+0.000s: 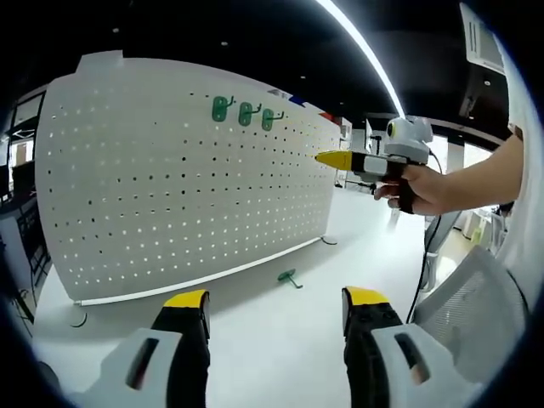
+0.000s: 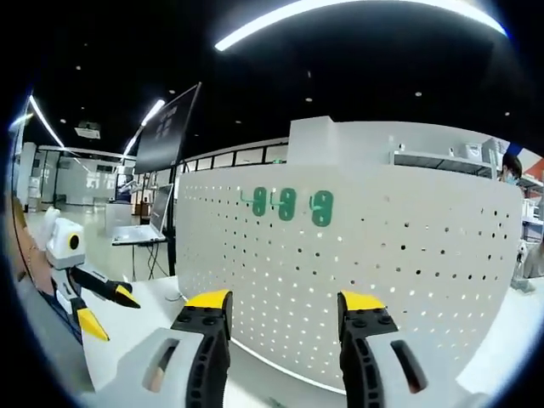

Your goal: Insert the hook assembly into the mounting plate slot until the hook locks in place.

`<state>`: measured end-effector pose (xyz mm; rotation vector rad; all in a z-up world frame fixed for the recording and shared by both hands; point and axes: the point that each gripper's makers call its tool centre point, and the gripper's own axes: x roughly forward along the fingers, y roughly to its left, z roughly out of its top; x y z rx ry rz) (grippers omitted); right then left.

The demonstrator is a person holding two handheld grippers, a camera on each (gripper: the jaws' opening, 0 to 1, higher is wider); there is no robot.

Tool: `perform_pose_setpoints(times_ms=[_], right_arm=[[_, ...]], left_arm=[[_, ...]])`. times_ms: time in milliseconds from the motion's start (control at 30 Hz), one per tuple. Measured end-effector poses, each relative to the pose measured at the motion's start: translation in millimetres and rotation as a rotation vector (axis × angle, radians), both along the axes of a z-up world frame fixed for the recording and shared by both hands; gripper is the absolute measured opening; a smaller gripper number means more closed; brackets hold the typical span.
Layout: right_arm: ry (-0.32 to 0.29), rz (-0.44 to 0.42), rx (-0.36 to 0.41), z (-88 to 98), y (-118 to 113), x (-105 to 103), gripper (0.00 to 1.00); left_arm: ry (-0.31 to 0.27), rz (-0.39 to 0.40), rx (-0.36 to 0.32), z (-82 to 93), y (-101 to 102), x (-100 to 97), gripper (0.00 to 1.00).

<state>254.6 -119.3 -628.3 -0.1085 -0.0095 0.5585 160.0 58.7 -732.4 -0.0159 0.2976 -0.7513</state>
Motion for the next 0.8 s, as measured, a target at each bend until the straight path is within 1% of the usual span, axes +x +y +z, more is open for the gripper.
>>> perform_pose_setpoints(times_ms=[267, 800], right_arm=[[0.023, -0.014, -0.009, -12.8, -12, -11, 0.48], [0.086, -0.019, -0.018, -42.2, -26, -35, 0.48]], left_arm=[[0.004, -0.005, 0.004, -1.1, -2, -1.2, 0.65], [0.01, 0.001, -0.002, -1.8, -1, -0.9, 0.65]])
